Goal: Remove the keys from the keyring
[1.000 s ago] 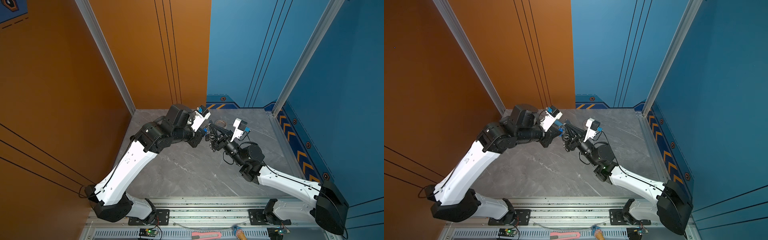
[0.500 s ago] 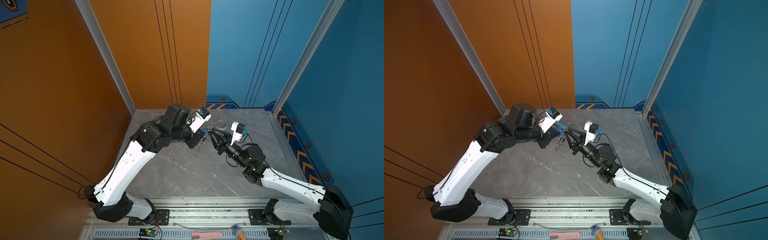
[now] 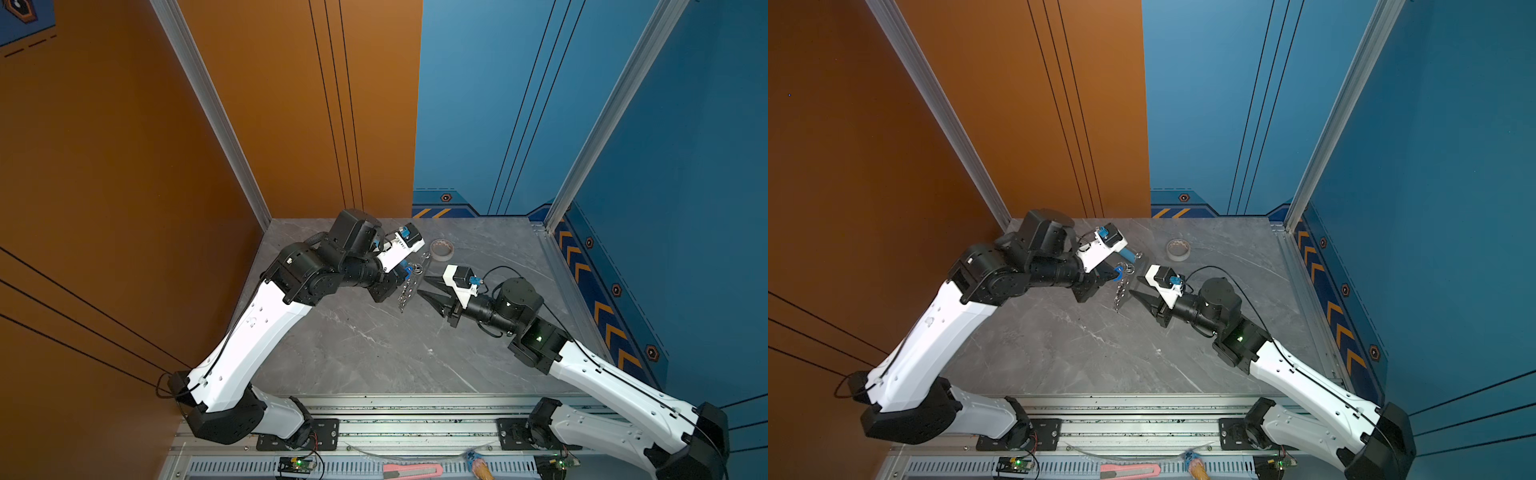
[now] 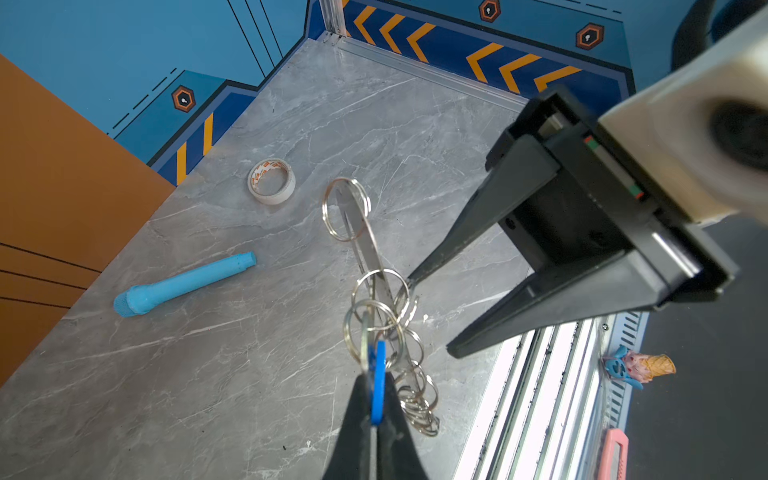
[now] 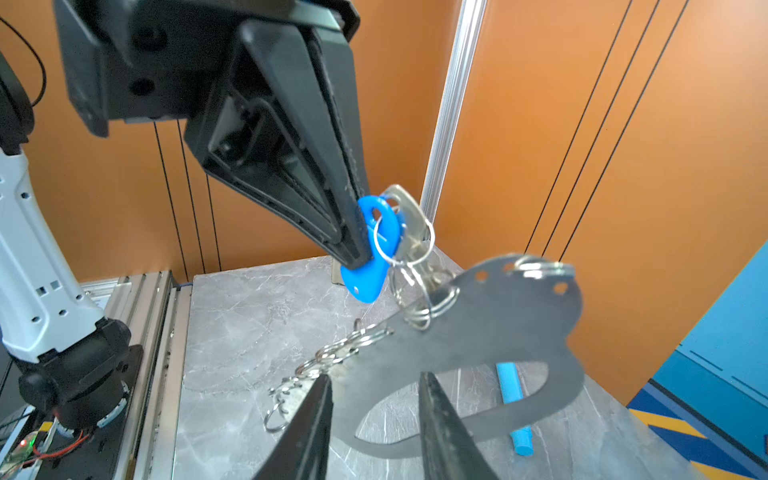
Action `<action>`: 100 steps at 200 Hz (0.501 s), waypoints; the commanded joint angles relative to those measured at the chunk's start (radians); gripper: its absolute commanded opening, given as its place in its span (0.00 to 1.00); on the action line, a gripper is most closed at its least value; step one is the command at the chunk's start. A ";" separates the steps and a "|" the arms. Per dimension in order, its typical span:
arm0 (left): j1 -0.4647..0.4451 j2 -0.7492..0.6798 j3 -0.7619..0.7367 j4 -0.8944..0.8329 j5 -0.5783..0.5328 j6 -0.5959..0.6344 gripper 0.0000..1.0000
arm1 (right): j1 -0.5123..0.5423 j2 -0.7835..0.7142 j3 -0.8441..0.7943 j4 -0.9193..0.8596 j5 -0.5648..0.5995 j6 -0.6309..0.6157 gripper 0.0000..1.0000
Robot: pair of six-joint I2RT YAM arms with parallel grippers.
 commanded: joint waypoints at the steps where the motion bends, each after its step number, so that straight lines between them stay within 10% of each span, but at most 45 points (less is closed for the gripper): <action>1: 0.009 -0.024 0.019 -0.027 0.040 0.055 0.00 | -0.028 0.013 0.081 -0.091 -0.098 -0.106 0.33; 100: 0.021 -0.020 0.029 -0.045 0.050 0.083 0.00 | -0.023 0.118 0.201 -0.174 -0.205 -0.176 0.19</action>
